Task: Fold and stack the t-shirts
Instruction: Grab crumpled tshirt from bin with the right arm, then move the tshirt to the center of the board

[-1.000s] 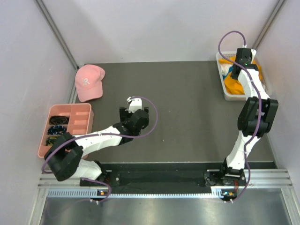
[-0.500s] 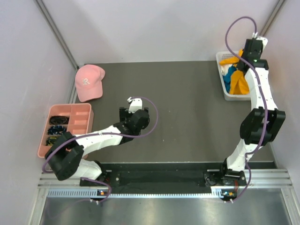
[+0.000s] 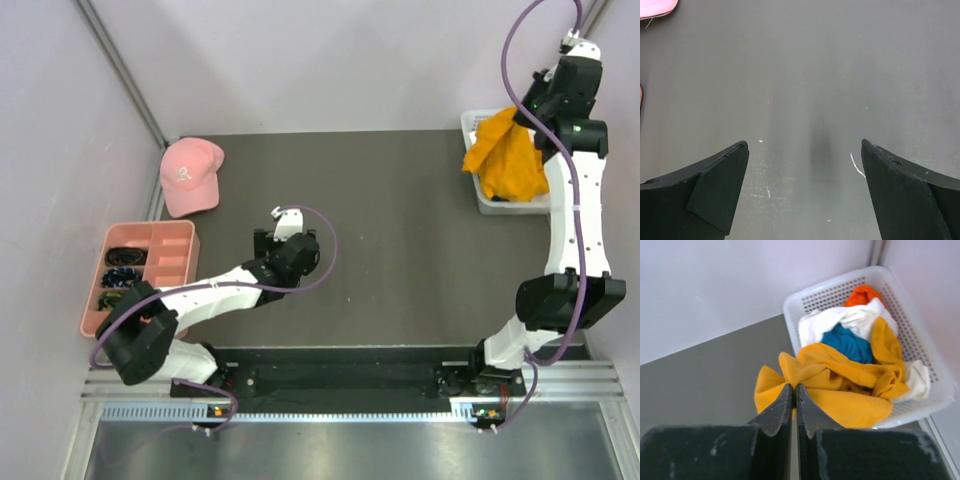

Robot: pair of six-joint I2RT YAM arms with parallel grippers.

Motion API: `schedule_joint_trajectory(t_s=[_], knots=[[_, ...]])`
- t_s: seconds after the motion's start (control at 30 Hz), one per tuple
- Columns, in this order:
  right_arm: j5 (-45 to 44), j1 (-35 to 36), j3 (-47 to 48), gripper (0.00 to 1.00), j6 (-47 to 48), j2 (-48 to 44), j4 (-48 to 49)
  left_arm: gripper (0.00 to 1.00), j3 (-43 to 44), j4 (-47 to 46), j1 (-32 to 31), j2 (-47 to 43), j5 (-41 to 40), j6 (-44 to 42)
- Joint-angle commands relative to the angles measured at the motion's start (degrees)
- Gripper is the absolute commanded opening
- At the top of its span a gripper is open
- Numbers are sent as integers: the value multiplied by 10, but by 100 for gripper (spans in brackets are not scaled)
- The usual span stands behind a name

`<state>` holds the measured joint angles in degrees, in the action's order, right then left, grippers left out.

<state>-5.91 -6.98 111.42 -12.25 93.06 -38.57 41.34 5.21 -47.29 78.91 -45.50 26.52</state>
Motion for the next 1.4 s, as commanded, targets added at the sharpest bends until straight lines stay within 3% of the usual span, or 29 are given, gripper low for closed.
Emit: schedule_joint_trajectory(t_s=[0.0, 0.13, 0.3, 0.77, 1.03, 1.37], knots=[[54, 34, 56, 0, 12, -25, -1, 99, 26, 9, 3, -16, -10, 6], [45, 103, 90, 0, 27, -19, -25, 99, 30, 16, 3, -16, -17, 9], [45, 141, 131, 0, 23, -10, -48, 99, 48, 35, 4, -17, -28, 11], [12, 267, 65, 0, 36, -40, -39, 99, 79, 59, 5, -19, -32, 6], [-44, 378, 116, 0, 65, -7, -59, 99, 76, 77, 6, -29, -43, 13], [-80, 462, 96, 0, 64, 16, -73, 99, 81, 140, 9, -109, -96, 29]])
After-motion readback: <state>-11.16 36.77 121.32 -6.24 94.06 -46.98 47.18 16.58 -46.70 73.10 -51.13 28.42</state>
